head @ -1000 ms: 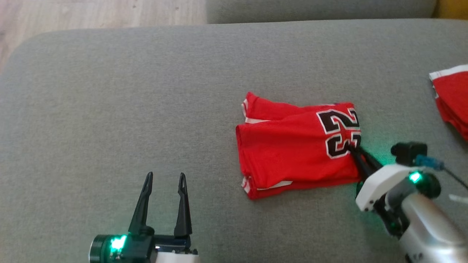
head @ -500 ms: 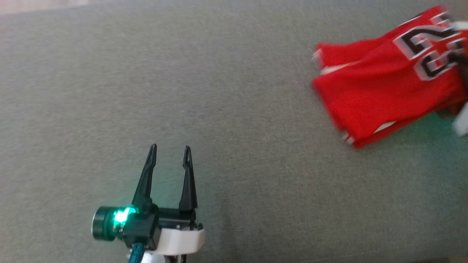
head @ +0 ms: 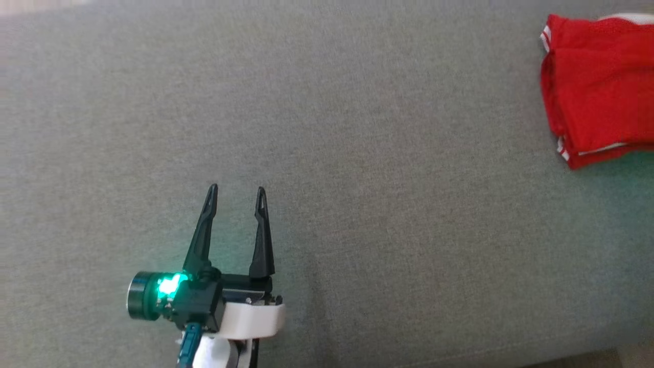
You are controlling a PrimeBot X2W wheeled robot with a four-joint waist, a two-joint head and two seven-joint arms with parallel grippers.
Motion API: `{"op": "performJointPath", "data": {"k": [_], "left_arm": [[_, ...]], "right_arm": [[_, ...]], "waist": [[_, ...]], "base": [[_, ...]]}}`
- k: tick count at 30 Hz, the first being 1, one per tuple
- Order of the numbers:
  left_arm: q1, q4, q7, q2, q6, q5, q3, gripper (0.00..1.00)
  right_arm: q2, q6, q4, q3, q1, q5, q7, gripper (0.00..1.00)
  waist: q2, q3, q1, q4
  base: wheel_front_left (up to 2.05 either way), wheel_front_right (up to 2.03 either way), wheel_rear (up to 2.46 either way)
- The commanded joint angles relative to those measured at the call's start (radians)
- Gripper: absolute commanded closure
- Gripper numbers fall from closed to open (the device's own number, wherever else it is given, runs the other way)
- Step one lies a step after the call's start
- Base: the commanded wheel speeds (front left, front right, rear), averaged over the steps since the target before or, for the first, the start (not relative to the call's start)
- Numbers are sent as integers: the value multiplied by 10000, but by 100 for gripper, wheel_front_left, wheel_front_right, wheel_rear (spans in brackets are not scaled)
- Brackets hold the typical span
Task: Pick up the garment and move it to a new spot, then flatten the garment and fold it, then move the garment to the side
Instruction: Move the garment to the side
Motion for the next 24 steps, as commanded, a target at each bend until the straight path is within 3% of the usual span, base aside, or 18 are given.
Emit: {"op": "performJointPath", "data": {"k": [1,9,14,17,24], "left_arm": [[9,-279,-51,-68,-70,52,316,0],[700,-159,-51,-68,-335,-52,446,0],[1312,-174,-51,-68,-475,-202,616,0],[1691,-311,-51,-68,-509,-257,806,0],[2464,-303,-51,-59,-385,-60,1327,0]], "right_arm": [[84,65,-396,74,574,-152,-124,0],[2565,65,-1052,744,2573,-1044,-1406,0],[3717,65,-1007,1147,3547,-1573,-2578,0],[4305,65,-1274,934,4117,-2133,-2822,0],[5481,65,-3309,-357,5602,-3668,-2845,0]], "waist": [[0,-350,0,112],[0,-1777,0,739],[0,-2678,0,1197],[0,-3122,0,1366],[0,-3643,0,1443]], "base": [[0,0,0],[0,0,0],[0,0,0],[0,0,0],[0,0,0]]}}
